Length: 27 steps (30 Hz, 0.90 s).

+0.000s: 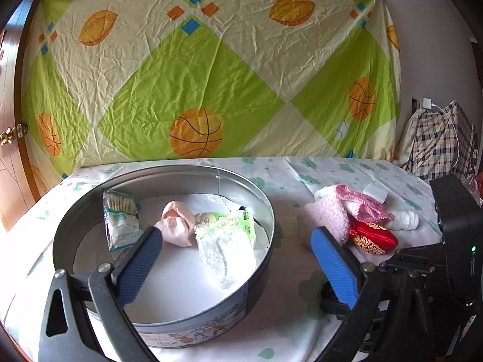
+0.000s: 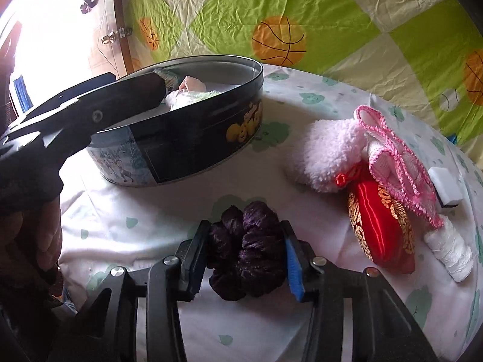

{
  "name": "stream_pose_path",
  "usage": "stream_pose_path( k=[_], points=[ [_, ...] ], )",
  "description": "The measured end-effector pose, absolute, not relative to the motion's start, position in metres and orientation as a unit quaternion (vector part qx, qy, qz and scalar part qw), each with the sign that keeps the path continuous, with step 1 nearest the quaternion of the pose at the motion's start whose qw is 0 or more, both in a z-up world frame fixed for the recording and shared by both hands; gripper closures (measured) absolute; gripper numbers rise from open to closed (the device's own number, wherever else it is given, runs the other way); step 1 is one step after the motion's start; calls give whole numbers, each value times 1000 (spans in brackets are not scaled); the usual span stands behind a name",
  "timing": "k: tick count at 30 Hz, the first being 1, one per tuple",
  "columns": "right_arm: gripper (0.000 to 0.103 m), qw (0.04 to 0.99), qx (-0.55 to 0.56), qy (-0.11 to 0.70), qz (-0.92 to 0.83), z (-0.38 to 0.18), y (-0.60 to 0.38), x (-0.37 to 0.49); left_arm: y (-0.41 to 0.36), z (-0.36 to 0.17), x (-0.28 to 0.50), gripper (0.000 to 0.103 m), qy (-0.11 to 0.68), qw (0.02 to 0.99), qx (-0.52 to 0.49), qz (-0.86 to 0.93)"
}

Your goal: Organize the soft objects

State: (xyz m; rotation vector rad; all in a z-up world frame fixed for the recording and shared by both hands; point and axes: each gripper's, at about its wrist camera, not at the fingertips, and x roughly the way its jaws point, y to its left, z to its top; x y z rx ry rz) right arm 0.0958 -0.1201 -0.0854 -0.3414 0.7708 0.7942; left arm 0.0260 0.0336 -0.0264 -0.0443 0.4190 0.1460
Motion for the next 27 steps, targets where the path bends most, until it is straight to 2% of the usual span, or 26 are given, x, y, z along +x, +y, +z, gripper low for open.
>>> stream_pose_path(
  k=[4, 12, 16, 20, 22, 24, 27],
  points=[
    [67, 847, -157, 351, 368, -80, -129, 93, 30, -26, 28, 2, 212, 975, -23, 64],
    [67, 927, -90, 242, 271, -34, -186, 94, -3, -20, 42, 3, 215, 976, 9, 32],
    [67, 949, -70, 217, 220, -27, -206, 106, -31, -16, 57, 5, 215, 976, 32, 4],
    [67, 958, -51, 214, 184, -28, -223, 121, -54, -24, 82, 17, 251, 967, 48, -23],
    [67, 959, -44, 214, 178, -30, -228, 126, -60, -29, 97, 18, 276, 959, 49, -33],
    [67, 960, -42, 213, 174, -31, -231, 130, -63, -35, 111, 28, 296, 953, 45, -41],
    [67, 961, -35, 212, 177, -32, -235, 130, -64, -40, 129, 29, 319, 946, 36, -41]
  ],
)
